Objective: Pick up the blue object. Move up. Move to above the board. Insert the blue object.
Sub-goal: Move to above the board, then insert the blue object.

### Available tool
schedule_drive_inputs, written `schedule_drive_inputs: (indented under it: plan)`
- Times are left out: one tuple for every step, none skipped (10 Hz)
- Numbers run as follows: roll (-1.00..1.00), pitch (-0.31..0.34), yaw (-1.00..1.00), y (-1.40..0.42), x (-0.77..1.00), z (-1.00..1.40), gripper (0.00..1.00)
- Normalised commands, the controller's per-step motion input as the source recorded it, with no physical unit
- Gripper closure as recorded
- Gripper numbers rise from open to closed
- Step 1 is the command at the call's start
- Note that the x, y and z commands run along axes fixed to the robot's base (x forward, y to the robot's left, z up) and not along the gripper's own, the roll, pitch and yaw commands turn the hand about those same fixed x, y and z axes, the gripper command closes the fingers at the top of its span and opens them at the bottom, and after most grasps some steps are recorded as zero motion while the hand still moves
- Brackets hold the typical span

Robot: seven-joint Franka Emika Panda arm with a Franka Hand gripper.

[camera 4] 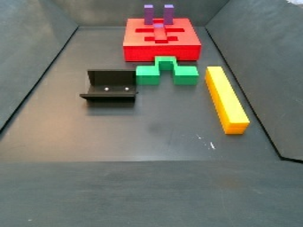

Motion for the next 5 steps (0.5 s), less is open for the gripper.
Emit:
schedule_drive_inputs:
  plan:
    - [0.00, 0.078, 0.01, -0.79, -0.03, 0.12, 1.00]
    - [0.00, 0.105, 0.01, -0.46, 0.01, 0.07, 1.00]
    - [0.00, 0.118, 0.01, -0.23, 0.04, 0.05, 1.00]
    - [0.00, -0.006, 0.00, 0.00, 0.00, -0.03, 1.00]
    - [0.01, 0.000, 0.00, 0.00, 0.00, -0.08, 1.00]
